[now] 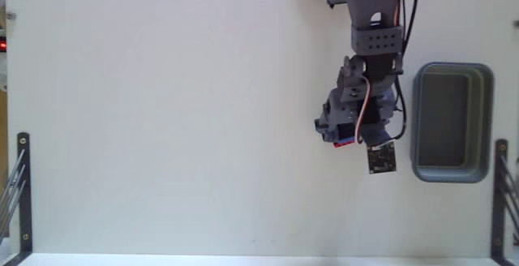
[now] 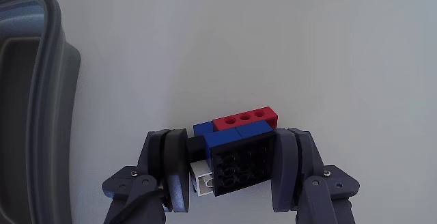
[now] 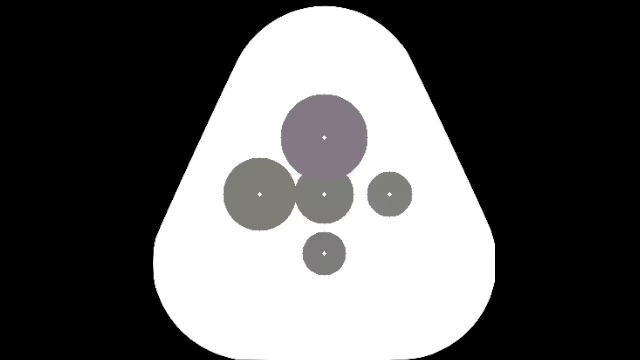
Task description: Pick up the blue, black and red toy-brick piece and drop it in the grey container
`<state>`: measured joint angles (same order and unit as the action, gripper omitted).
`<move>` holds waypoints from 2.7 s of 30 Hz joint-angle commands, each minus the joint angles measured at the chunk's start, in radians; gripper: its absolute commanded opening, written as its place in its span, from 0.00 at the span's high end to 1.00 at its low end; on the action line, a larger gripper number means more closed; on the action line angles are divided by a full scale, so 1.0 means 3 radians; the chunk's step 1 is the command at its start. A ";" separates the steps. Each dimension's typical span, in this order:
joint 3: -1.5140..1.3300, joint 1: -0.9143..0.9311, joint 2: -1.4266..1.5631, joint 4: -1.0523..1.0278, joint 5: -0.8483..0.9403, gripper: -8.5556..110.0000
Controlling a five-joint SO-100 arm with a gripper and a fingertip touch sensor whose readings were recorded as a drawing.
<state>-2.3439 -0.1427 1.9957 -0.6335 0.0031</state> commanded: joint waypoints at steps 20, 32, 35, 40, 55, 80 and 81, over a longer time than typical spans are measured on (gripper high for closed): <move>0.0029 0.0007 0.0107 -0.0029 -0.0010 0.41; 0.0429 0.0007 0.0240 -0.0561 -0.0010 0.41; 0.0547 0.0007 0.0260 -0.0699 -0.0010 0.41; 0.0759 0.0007 0.0278 -0.0929 -0.0010 0.41; 0.1564 0.0007 0.0217 -0.1673 -0.0010 0.41; 0.2794 0.0007 -0.0099 -0.2588 -0.0010 0.41; 0.2794 0.0007 -0.0099 -0.2588 -0.0010 0.41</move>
<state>-1.5585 -0.1411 1.9405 -1.3929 0.0031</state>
